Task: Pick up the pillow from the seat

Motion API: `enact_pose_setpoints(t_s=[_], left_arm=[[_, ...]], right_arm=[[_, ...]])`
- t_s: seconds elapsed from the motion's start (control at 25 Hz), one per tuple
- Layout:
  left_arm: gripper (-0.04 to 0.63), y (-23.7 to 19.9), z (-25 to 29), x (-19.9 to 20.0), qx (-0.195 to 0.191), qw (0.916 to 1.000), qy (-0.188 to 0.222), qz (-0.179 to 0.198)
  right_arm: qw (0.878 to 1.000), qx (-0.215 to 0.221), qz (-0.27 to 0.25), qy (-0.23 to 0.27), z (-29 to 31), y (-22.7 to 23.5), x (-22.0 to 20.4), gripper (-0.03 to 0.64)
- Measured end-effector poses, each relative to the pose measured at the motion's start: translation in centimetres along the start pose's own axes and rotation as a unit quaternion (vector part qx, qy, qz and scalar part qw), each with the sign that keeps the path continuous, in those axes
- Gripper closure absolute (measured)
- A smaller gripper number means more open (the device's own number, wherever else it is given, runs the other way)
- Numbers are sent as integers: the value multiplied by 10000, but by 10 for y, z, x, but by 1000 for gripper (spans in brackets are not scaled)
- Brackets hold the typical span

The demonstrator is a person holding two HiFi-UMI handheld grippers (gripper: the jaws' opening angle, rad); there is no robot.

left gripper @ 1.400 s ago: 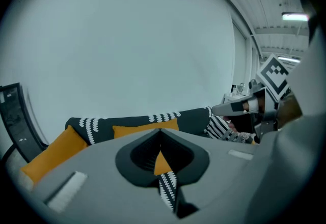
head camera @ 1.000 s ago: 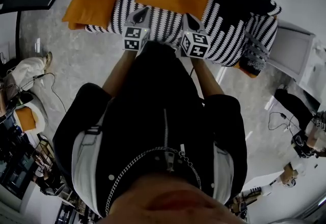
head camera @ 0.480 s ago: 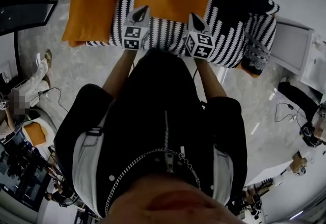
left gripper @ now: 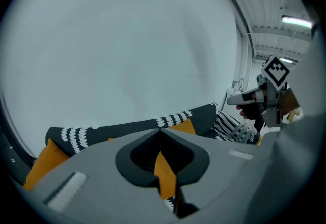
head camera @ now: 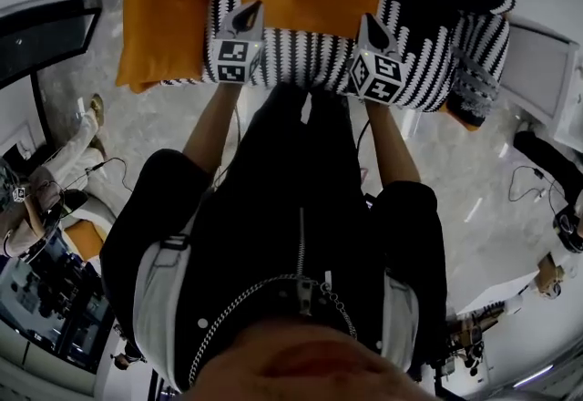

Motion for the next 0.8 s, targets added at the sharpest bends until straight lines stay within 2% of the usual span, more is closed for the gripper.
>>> enact_pose_setpoints(t_s=[0.36,0.6,0.68,0.8], left_arm=[[586,-21,41,-26,155,9996,-81,-207],[586,-29,74,-54,-13,9999,-30,-130],[586,-38,82,-64,-50,9999,-85,46],[586,-41,90,-74,-143,9979,-222,598]], right_arm=[[9996,-220,-79,-166,43,48,-21,614],[9987,-329,-192,-325,71,79,-50,614],[9983,-401,-175,-379,81,82,-62,614],[9975,-516,-200,-444,93,86,-76,614]])
Point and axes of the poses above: the fingertips, and each gripper's own axes: z forward along the fingers, y to its right, x out of its top, the point moved 10 cm from there along -z, backward along the fingers, and after that the axes turned 12 degrees about y, right-handed, at the moved point
